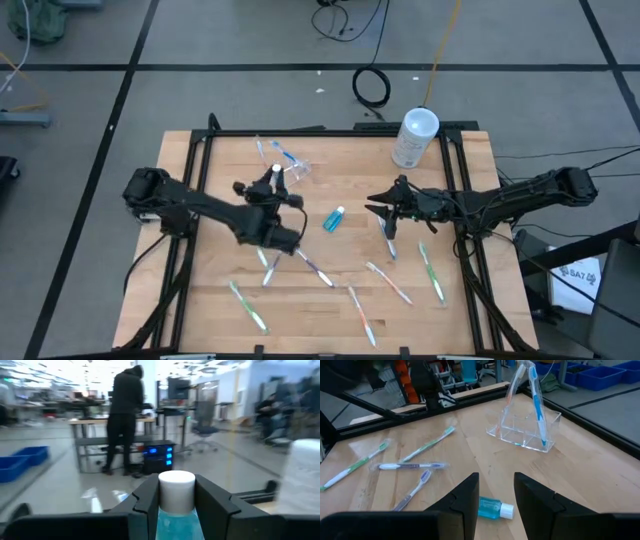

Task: Pick & Place toothbrushing station
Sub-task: Put the mouthwash into the transparent organizer

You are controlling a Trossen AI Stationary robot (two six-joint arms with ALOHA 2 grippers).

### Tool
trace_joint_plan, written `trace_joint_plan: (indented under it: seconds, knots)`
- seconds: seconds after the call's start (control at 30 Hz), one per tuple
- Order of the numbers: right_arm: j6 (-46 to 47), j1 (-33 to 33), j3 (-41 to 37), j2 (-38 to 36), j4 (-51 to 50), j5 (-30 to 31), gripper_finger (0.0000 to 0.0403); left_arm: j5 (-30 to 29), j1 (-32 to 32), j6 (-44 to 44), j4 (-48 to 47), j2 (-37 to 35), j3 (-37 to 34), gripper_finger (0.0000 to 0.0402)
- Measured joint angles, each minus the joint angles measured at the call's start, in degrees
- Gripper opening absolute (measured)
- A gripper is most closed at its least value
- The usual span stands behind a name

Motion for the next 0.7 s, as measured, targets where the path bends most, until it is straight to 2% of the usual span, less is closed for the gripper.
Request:
trace_joint_plan:
  seconds: [0.17, 0.23, 0.33, 0.4, 0.53, 0.63, 0.7]
  knots:
    - [-1.1, 0.0, 0.0, 0.0, 0.8, 0.0, 0.0114, 0.8, 7.3, 0.1, 0.2, 2.6, 0.0, 0.0104]
    - [-1.2, 0.0, 0.0, 0.0, 1.2, 0.0, 0.0114, 4.0, 9.4, 0.5, 1.5, 3.8, 0.0, 0.0104]
    - [-1.6, 0.0, 0.0, 0.0, 1.4, 0.0, 0.0114, 7.9, 11.7, 5.4, 4.6, 5.3, 0.0, 0.0104]
    - [-1.8, 0.0, 0.0, 0.0, 1.4, 0.0, 0.0114, 10.2, 12.5, 11.2, 7.6, 5.7, 0.0, 0.0104]
    - [-4.6, 0.0, 0.0, 0.0, 2.3, 0.0, 0.0114, 10.5, 11.4, 24.5, 16.4, 4.1, 0.3, 0.0104]
    - [-6.0, 0.0, 0.0, 0.0, 3.5, 0.0, 0.0114, 11.7, 10.9, 38.6, 25.2, 0.3, 0.8, 0.0104]
    - [-6.9, 0.0, 0.0, 0.0, 4.8, -0.1, 0.0114, 15.0, 10.9, 49.0, 32.0, -2.8, 0.8, 0.0104]
